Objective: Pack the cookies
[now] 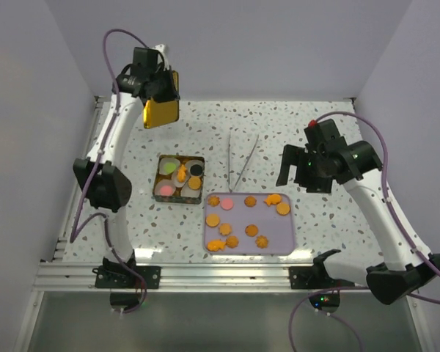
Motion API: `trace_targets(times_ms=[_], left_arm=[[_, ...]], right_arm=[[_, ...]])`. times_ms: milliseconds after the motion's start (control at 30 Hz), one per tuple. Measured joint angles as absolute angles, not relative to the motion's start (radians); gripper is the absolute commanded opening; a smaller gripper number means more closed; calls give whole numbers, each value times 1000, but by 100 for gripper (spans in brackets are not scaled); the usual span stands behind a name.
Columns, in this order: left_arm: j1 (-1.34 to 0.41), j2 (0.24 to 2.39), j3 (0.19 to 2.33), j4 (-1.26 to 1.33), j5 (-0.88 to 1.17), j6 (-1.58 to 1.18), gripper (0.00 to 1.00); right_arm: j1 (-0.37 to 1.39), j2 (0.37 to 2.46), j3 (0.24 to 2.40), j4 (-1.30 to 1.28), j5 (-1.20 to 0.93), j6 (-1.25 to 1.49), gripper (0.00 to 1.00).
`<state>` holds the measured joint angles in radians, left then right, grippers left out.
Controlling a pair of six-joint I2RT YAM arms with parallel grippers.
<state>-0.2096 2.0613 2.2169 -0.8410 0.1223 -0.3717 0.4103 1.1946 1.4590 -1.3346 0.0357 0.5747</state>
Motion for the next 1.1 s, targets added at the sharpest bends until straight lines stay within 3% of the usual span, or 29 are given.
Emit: trace_targets(times_ms=[300,400,533,767,967,1100], left_arm=[[-119,1489,1954,-741,482,-505,0],[-105,1311,1755,-568,677,-667,0],[-107,1148,1447,-147,889,-1013,0],[-105,1160,1344,430,1056,-1545,0],[-105,1155,1337,814,1068,-1848,0],[-105,1148,1279,991,1050,-1928,0]], right_arm=[[411,1277,1460,-975,-338,648,99],[411,1288,1427,-721,-501,750,99],[411,1317,1349,-261,-707,987,99],[411,1453,1270,432,-906,1383,99],[411,1588,1187,995,-883,1734,99],[411,1680,1202,1167,-838,1881,99]])
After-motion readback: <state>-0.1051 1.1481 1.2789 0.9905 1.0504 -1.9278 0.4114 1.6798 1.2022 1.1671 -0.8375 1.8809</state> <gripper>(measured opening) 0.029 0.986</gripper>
